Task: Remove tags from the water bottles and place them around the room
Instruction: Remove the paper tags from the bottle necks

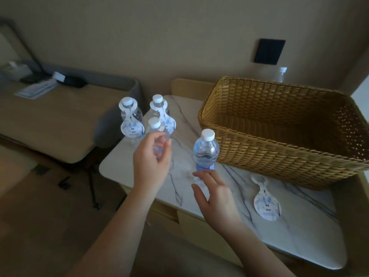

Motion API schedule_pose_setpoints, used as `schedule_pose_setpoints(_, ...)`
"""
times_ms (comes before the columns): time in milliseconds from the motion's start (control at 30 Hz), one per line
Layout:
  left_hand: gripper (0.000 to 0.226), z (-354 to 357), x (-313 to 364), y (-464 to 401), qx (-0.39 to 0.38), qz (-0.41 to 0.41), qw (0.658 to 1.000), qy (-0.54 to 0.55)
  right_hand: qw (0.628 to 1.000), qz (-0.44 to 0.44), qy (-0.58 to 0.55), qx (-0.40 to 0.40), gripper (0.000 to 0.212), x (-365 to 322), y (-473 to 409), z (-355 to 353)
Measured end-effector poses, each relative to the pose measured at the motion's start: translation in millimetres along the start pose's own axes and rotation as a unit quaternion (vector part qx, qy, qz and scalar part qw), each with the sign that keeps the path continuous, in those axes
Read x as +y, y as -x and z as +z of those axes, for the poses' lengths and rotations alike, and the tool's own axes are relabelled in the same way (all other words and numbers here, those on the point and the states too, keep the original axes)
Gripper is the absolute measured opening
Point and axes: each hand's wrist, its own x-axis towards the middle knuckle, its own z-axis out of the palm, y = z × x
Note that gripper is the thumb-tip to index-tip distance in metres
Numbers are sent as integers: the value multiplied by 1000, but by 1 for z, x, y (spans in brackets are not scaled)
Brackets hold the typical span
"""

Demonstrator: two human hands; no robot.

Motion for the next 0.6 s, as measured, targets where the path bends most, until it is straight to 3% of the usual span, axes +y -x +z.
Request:
schedule_pose_setpoints(100,24,-20,-22,-17,27,24,999,-8,999,4,-49,11,33,-27,-19,19)
schedule_pose_setpoints(167,35,-28,-42,-28,-3,19,1000,-12,996,16,-84,16,39,-42,-33,36)
schedule_pose_setpoints(267,50,-30,-65,-44,-128,-34,990,42,990,43,-128,44,49,-62,-55,64)
schedule_pose_setpoints(400,46,-36,-79,-63,-296,-104,936,160,971,119,-193,79,56,-77,-75,97)
schedule_pose_setpoints(500,48,-40,-90,-69,-361,-121,895,232,943,167,-268,106,55,-83,-83,112)
schedule_pose_setpoints(600,46,-44,-96,-68,-375,-125,880,265,931,173,-288,146,44,-85,-89,115)
